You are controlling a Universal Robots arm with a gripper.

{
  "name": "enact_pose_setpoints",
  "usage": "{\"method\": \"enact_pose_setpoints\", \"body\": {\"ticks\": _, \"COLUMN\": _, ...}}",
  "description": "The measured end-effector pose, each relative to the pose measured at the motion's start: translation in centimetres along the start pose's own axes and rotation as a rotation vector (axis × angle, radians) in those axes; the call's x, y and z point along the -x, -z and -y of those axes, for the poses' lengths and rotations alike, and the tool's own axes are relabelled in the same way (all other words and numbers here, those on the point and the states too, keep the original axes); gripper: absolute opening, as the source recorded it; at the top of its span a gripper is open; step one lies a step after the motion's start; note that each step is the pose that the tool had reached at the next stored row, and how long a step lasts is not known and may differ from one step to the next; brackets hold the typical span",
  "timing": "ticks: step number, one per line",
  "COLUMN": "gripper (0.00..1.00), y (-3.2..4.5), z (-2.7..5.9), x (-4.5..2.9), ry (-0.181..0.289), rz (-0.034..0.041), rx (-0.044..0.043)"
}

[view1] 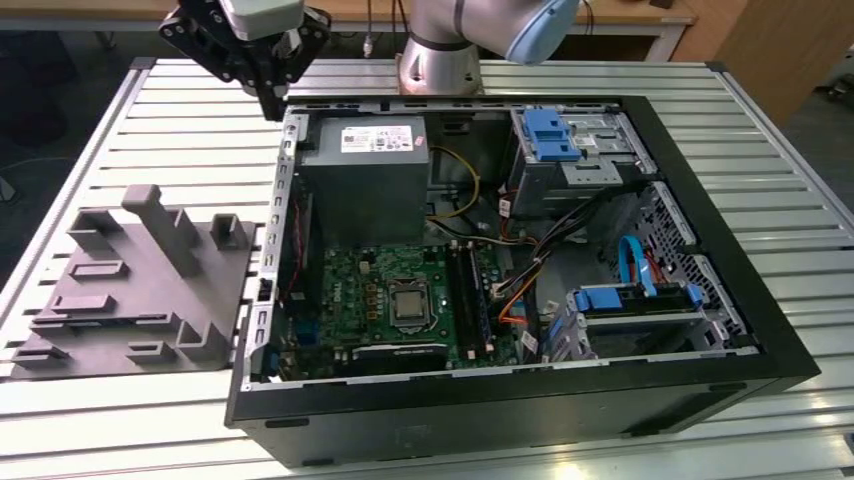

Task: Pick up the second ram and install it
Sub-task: 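Reach for the second ram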

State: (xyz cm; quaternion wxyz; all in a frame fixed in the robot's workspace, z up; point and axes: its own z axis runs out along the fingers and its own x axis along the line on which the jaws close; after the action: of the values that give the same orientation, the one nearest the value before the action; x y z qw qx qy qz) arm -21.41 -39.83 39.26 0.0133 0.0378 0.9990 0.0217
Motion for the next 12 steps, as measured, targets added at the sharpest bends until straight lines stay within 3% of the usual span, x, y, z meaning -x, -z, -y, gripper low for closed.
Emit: {"method": "enact_pose_setpoints", "body": {"ticks": 12, "gripper": 0.10, "y": -0.02, "z": 0.17, "x": -2.91, "ry": 0.000, "rz": 0.0000, "rx": 0.0000}}
